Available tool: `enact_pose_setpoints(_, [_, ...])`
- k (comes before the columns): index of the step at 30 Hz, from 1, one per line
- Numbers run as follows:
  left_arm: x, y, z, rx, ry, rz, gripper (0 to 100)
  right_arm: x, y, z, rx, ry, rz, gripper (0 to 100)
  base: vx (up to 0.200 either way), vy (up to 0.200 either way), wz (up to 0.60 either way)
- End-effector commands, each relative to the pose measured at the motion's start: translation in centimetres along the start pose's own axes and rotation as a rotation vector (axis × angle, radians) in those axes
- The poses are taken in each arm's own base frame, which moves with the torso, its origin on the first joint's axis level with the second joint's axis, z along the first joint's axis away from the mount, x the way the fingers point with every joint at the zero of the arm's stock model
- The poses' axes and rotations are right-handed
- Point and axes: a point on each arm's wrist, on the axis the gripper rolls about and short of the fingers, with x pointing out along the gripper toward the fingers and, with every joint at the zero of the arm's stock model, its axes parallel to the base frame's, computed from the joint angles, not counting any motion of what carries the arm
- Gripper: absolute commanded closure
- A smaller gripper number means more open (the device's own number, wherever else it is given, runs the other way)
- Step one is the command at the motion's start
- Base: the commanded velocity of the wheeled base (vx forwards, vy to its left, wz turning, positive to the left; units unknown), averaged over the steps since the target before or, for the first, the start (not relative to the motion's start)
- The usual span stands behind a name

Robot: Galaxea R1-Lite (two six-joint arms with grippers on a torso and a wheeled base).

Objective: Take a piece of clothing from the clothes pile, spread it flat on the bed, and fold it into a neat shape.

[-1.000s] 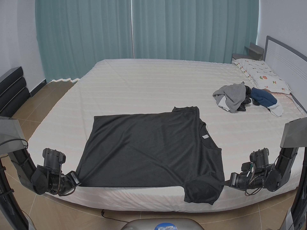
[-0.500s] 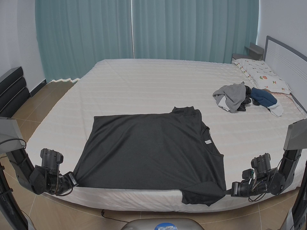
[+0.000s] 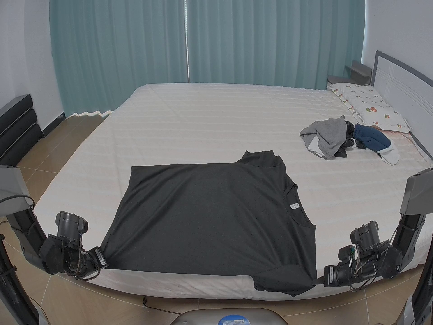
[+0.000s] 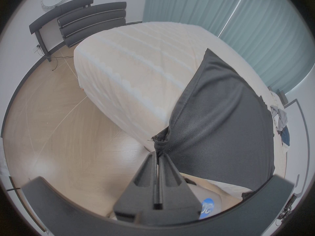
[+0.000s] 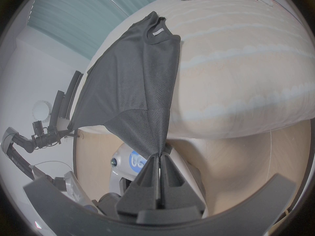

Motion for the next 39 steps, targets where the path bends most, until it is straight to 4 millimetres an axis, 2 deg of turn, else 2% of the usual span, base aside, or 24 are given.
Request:
enact_pose_setpoints(1, [0.2,-0.1,0.0,0.004,0.006,-0.001,100,0.1,0.5,-0.3,-0.019,0.017,0.007,100,0.000,0.000,0.00])
enact_pose_setpoints(9, [0.6,-0.2,-0.1,0.003,0.022,-0.005,100,0.3,0.6,-0.2,-0.024,0.019,0.007,100,0.000,0.000,0.00])
enact_pose_setpoints(10, [0.6,-0.1,-0.3,0.006,0.028,-0.005,100,0.3,0.6,-0.1,-0.025,0.017,0.010,0,0.000,0.000,0.00])
enact_pose_setpoints(11, [0.6,-0.1,-0.3,0.007,0.031,-0.007,100,0.3,0.6,-0.1,-0.025,0.013,0.011,0,0.000,0.000,0.00])
enact_pose_setpoints(12, [0.6,-0.1,-0.3,0.007,0.032,-0.010,0,0.3,0.7,0.0,-0.025,0.009,0.013,0,0.000,0.000,0.00])
enact_pose_setpoints(25, [0.0,-0.5,1.3,-0.040,-0.022,-0.089,0,-2.2,0.8,4.5,0.122,-0.214,0.079,0,0.000,0.000,0.00])
enact_pose_setpoints(31, [-0.4,-0.8,1.7,-0.050,-0.034,-0.150,0,-2.4,0.5,5.0,0.132,-0.235,0.080,0,0.000,0.000,0.00])
enact_pose_setpoints(39, [-0.2,-1.2,3.0,-0.156,-0.058,-0.180,0,-2.8,0.4,5.4,0.137,-0.259,0.082,0,0.000,0.050,0.00])
